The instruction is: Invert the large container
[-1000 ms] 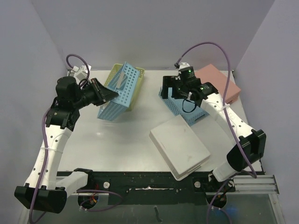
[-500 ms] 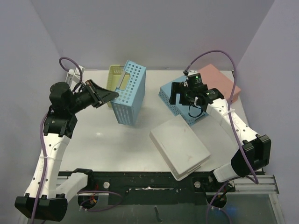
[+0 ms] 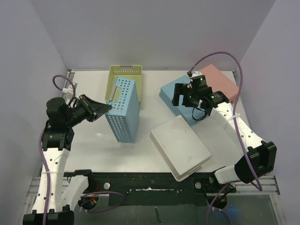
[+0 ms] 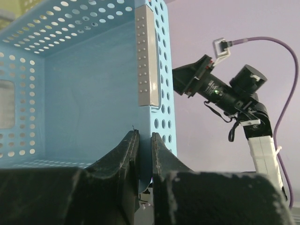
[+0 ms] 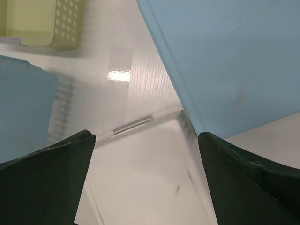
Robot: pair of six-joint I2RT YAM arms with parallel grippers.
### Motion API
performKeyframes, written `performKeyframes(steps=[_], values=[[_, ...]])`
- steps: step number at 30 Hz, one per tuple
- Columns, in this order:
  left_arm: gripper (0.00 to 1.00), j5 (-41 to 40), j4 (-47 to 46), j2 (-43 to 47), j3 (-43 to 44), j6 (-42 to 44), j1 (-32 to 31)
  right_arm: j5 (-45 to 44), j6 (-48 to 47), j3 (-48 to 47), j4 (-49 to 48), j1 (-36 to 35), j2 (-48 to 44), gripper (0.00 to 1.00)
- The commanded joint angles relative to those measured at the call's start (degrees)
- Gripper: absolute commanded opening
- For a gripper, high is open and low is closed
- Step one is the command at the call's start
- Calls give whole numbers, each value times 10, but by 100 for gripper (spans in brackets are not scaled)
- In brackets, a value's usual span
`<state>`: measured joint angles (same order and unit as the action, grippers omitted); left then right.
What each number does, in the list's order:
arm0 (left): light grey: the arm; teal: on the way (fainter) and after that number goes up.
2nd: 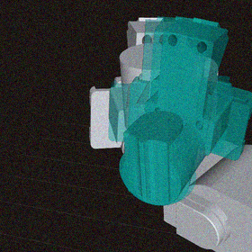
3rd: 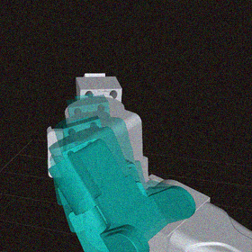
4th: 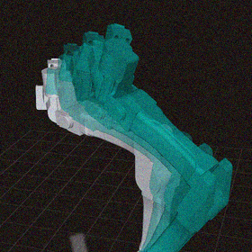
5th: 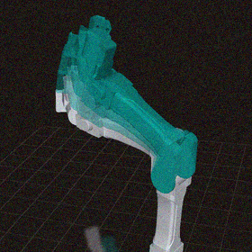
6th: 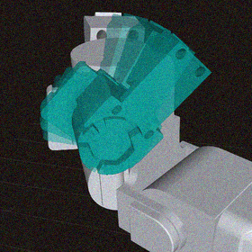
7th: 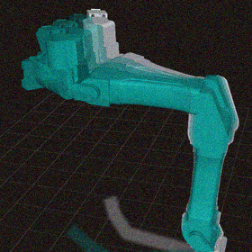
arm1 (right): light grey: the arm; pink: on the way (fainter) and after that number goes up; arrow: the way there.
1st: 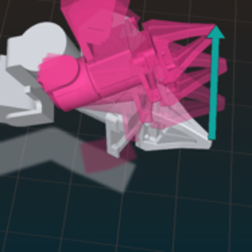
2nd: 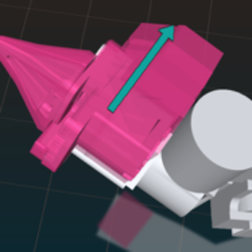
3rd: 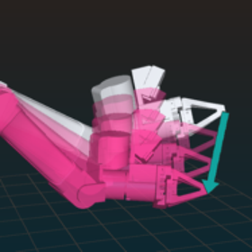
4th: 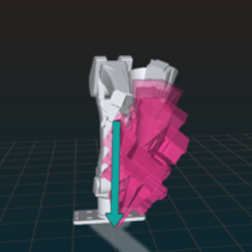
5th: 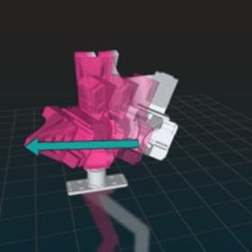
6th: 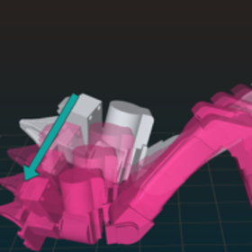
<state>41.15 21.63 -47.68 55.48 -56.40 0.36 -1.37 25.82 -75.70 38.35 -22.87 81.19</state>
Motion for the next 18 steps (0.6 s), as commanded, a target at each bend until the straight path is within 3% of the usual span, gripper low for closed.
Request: performKeyframes(steps=[1, 9, 18], values=[[0, 5, 62, 36, 2, 36, 23, 4, -6, 7, -23, 4, -14, 99], [0, -96, 179, 16, 36, 117, 31, 8, -11, 16, -29, 6, -8, 99], [0, -115, 162, 21, -14, 130, 59, 8, -22, 26, -24, 17, -19, 99]])
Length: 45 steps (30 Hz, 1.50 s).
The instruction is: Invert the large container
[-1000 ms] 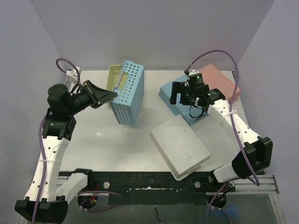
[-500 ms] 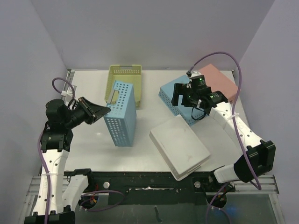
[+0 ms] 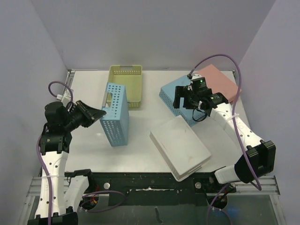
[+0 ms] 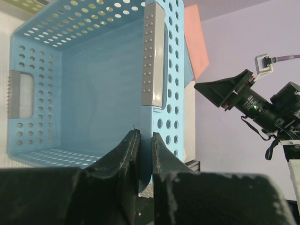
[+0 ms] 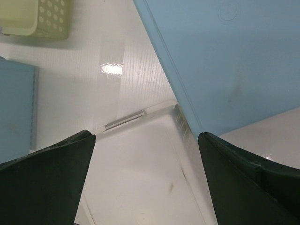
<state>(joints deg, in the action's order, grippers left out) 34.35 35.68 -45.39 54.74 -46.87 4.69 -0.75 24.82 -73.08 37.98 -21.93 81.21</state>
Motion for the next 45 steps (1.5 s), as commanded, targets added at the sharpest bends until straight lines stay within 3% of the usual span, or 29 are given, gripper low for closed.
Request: performKeyframes(steps=[1, 7, 14, 18, 26, 31, 39, 42, 45], values=[[0, -58, 26, -3, -1, 52, 17, 3, -14, 1, -20, 9, -19, 99], [0, -185, 69, 8, 3, 136, 20, 11, -23, 0, -16, 19, -20, 99], [0, -348, 129, -32, 16, 138, 29, 19, -31, -7, -13, 30, -20, 99], [0, -375, 126, -43, 17, 128, 34, 24, -33, -3, -13, 34, -23, 99], [0, -141, -62, 8, -3, 70, 35, 30, -36, 5, -11, 50, -36, 99], [0, 48, -285, -7, -72, -114, 35, 28, -34, 2, -2, 52, -46, 99], [0, 75, -541, 12, -164, -318, 15, 21, -22, 14, 9, 52, -65, 99], [0, 41, -670, -9, -213, -381, -31, 27, -14, 10, 8, 52, -60, 99], [0, 11, -689, -43, -213, -364, -94, 30, -5, 1, 5, 52, -55, 100]])
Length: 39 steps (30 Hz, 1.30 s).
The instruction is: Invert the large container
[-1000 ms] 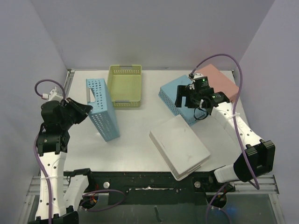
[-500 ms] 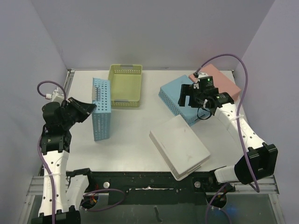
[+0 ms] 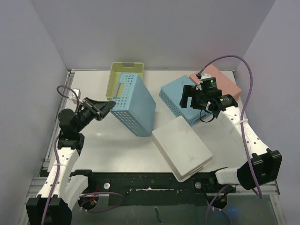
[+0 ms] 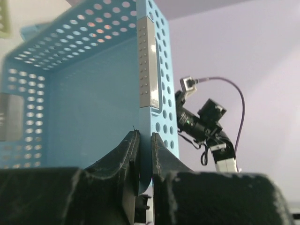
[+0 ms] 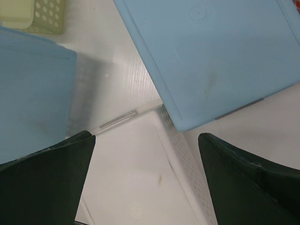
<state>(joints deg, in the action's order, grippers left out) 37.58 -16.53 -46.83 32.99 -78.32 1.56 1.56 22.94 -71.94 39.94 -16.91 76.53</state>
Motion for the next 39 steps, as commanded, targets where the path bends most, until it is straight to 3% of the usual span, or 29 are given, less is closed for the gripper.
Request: performKeyframes(steps=[1, 6, 10, 15, 18, 20, 24, 27, 34, 36, 39], values=[[0, -22, -154, -38, 11, -34, -71, 9, 18, -12, -16, 1, -8, 100], [0, 1, -72, -48, 19, 37, -42, 13, 34, -6, -23, 0, -10, 100], [0, 48, -6, -33, 10, 73, 34, 12, 37, -4, -19, 0, -8, 100], [0, 16, 238, -33, 81, 261, 50, 8, 34, -16, -12, 0, -2, 100], [0, -43, 365, -29, 121, 343, 54, 6, 32, -19, -13, -1, 1, 100], [10, -99, 430, -25, 132, 368, 54, 6, 31, -18, -15, 0, 5, 100], [53, -190, 497, -11, 144, 371, 56, 19, 33, -19, -19, -1, 13, 100], [67, -274, 551, 12, 167, 371, 56, 18, 31, -19, -20, -1, 12, 100], [70, -505, 637, 67, 263, 367, 56, 17, 24, -14, -18, -1, 7, 100], [73, -519, 621, 81, 279, 374, 56, 17, 23, -11, -21, 0, 6, 100], [74, -436, 559, 62, 287, 386, 56, 22, 24, -8, -26, 0, 6, 100]])
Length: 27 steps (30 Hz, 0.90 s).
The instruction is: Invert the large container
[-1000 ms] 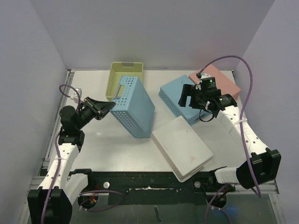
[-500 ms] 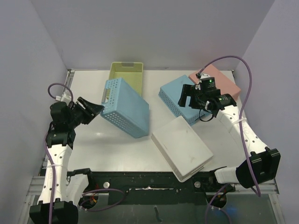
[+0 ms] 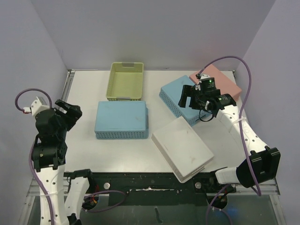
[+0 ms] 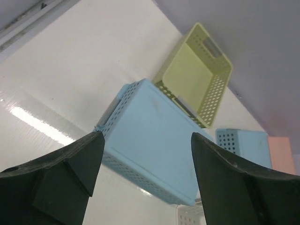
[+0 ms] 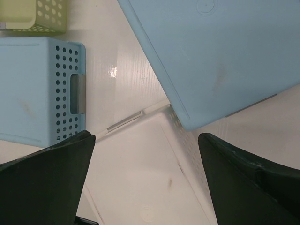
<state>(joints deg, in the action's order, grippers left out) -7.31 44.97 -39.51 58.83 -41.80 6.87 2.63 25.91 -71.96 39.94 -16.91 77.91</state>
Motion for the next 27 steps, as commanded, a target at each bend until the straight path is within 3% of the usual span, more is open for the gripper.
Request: performKeyframes(steps=[1, 2, 4, 8, 11, 18, 27], values=[[74, 56, -77, -31, 28, 18, 2, 14, -4, -7, -27, -1, -7, 100], [75, 105, -102, -52, 26, 10, -1, 16, -2, -8, -28, -1, -6, 100], [75, 130, -145, -89, 19, -1, -35, 19, 1, -8, -29, -2, -7, 100], [75, -23, -170, -164, 60, 33, -212, 12, 7, -7, -24, -4, -14, 100], [75, -98, -162, -259, 117, 80, -293, 1, 11, -4, -18, -4, -22, 100], [76, -46, -131, -458, 282, 194, -291, -14, 29, -5, -11, -6, -33, 100], [75, 15, -131, -691, 487, 208, -285, -32, 37, -3, -2, -15, -29, 100]])
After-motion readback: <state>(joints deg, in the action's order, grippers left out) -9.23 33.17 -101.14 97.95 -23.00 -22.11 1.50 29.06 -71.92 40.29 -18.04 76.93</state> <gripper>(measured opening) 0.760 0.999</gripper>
